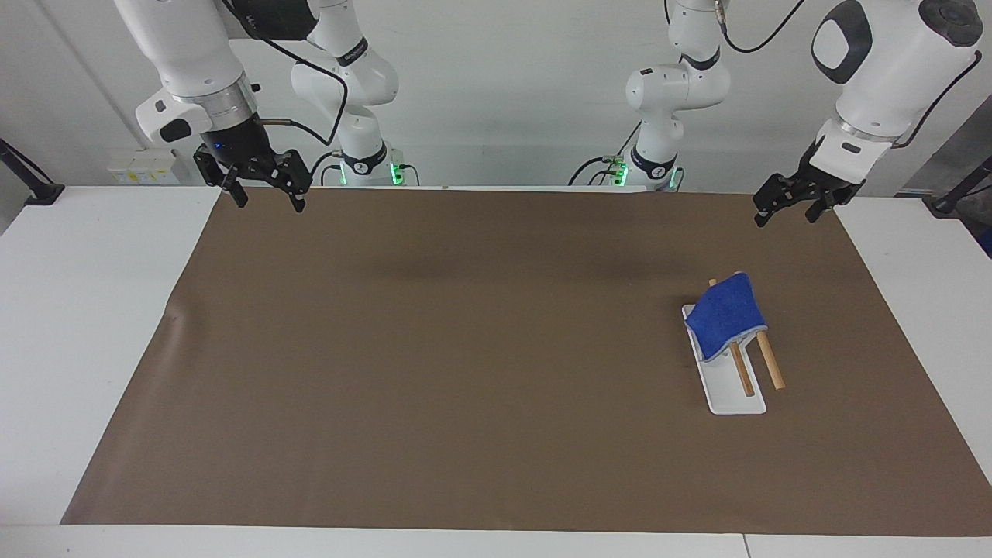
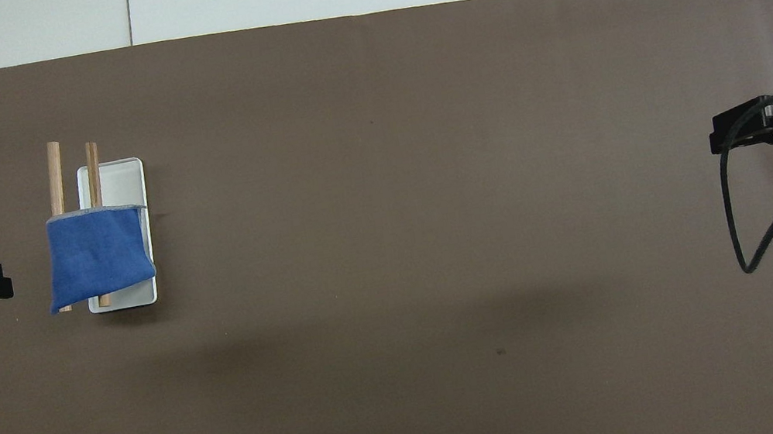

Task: Right arm passes towel to left arm to hang

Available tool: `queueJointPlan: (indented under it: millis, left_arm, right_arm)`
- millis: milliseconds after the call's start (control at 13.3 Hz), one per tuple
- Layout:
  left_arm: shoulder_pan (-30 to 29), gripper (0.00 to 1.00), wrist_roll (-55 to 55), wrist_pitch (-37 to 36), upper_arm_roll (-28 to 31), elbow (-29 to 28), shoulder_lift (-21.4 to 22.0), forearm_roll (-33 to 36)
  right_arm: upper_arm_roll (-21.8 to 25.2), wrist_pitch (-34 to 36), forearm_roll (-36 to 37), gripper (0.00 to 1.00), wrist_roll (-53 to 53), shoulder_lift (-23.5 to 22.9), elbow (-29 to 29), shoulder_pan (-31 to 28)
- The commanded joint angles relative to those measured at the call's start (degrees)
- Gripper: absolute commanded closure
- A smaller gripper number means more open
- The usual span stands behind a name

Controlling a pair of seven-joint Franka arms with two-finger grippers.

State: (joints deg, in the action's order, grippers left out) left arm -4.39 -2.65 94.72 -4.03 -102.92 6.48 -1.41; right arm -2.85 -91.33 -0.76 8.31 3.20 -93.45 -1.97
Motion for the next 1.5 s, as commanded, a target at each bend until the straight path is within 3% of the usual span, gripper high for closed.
queueJointPlan:
  millis: [0,1428]
  left_arm:
    - [-0.45,0.00,-0.34,0.03,-0.28,-1.14,1.08,0.01]
    - [-0.45,0.00,-0.34,0.03,-0.28,-1.14,1.08,0.01]
  right_arm:
    - [-0.58,0.62,-0.03,0.00,-0.49,0.84,-0.77,-0.84]
    - [-0.85,3.70,0.41,0.00,-0.32,0.49,0.73,-0.22]
